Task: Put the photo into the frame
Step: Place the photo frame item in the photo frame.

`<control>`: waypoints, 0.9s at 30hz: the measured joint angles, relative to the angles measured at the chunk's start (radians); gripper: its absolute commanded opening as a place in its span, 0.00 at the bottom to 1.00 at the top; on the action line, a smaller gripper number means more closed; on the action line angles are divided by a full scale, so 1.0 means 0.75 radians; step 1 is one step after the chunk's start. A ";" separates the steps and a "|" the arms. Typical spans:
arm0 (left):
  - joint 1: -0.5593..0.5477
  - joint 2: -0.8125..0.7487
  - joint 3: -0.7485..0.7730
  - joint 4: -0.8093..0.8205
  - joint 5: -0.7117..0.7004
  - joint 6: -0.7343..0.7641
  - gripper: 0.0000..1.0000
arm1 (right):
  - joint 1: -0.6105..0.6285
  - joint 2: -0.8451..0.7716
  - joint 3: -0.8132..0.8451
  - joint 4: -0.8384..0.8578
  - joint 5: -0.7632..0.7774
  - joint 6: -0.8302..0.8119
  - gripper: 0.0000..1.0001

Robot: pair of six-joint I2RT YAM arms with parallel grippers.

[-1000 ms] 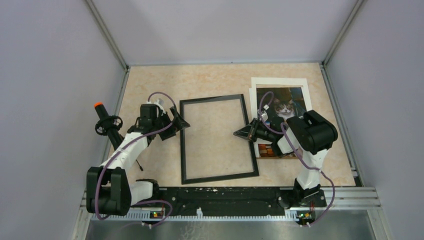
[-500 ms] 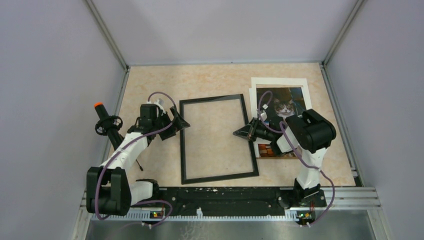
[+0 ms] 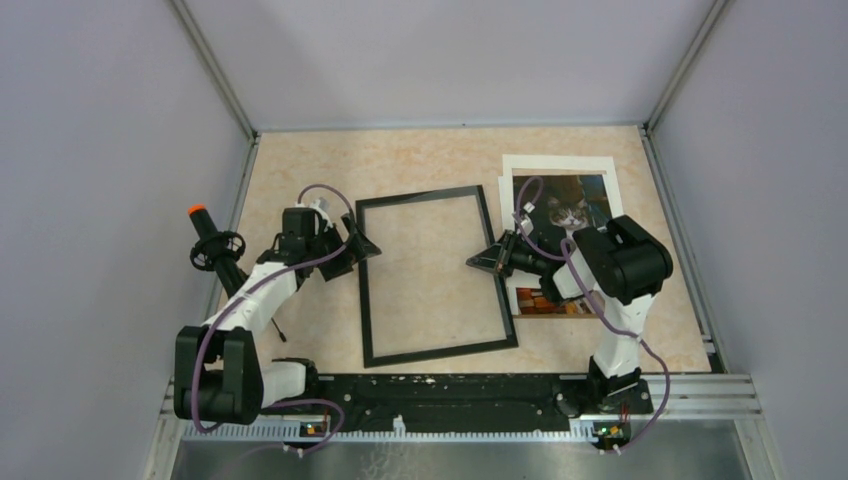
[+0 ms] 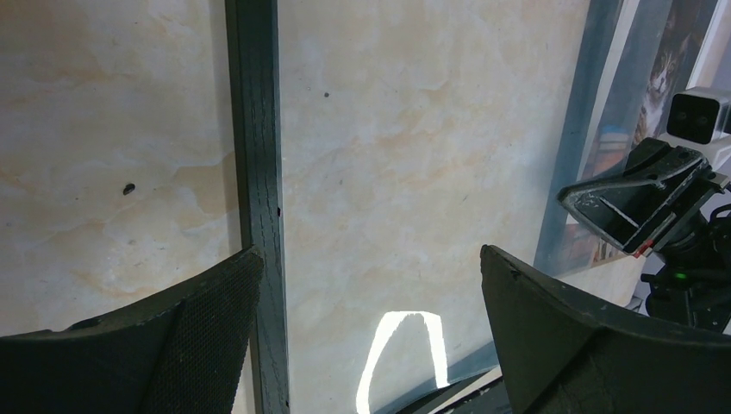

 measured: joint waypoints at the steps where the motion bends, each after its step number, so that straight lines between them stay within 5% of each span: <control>1: 0.001 0.006 0.000 0.001 0.002 -0.001 0.99 | 0.000 0.001 0.000 -0.001 0.000 0.000 0.00; 27: 0.000 0.015 -0.037 0.045 0.035 -0.021 0.98 | 0.031 0.001 -0.031 -0.011 0.086 0.009 0.07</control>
